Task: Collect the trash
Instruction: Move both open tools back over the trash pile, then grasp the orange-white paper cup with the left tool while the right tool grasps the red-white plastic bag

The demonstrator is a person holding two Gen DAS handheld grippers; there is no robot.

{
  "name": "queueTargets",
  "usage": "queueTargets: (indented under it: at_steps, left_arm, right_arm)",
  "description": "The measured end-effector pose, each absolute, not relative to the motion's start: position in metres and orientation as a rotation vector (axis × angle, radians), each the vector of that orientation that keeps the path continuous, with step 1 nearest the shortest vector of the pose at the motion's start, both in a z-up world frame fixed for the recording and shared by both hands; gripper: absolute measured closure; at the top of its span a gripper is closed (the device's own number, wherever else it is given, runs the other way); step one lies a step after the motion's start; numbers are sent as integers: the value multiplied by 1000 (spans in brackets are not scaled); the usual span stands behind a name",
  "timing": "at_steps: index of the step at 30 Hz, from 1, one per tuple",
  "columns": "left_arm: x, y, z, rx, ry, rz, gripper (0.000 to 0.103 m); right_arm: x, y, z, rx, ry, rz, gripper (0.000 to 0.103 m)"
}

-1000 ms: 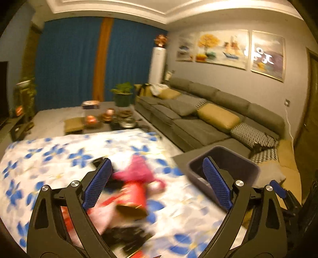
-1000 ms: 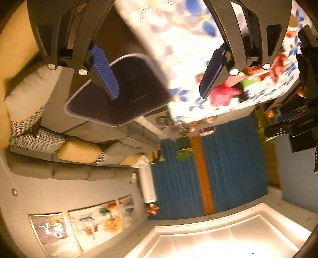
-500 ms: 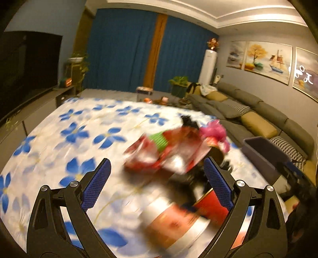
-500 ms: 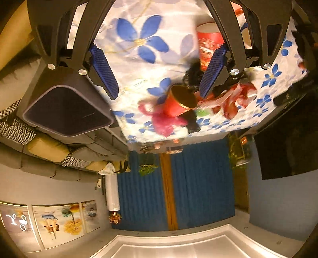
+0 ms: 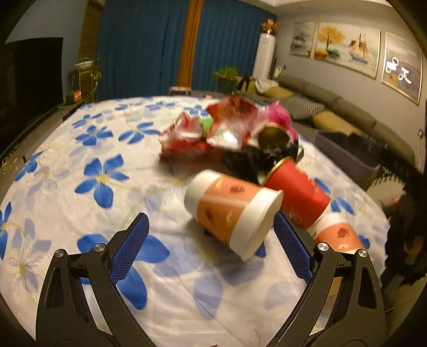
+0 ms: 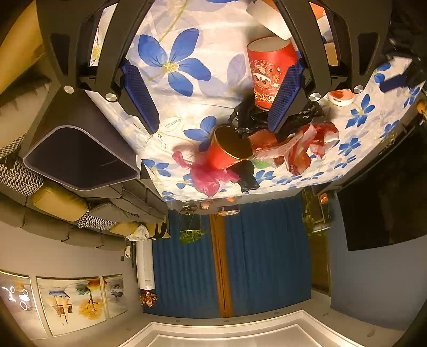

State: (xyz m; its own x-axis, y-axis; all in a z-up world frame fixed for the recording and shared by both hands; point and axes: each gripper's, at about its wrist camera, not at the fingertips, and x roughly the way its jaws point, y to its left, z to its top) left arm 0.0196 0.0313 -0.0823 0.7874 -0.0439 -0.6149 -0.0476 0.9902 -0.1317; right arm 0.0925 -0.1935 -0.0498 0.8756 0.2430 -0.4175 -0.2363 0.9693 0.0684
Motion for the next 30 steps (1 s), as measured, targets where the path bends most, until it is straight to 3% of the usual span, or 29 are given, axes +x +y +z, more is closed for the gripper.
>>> queueTargets:
  at_steps: [6,9,11,19,30]
  left_arm:
    - [27,30,-84,-147,672,10,15]
    - [34,30,-88,-148,697,10,33]
    - [41,33,-93,-172,732,-3,52]
    - [54,49,-97,-231,743,3,99]
    - [55,77,-78,-266,666,59,102]
  right_arm:
    - [99,-191,-55,6,457,258,22]
    - [103,-189,-57,4,464,267,22]
    - [107,-187,-58,0,470,279,23]
    - [128,-164,-54,-28,503,375,37]
    - [172,-107,-47,-94,577,515,50]
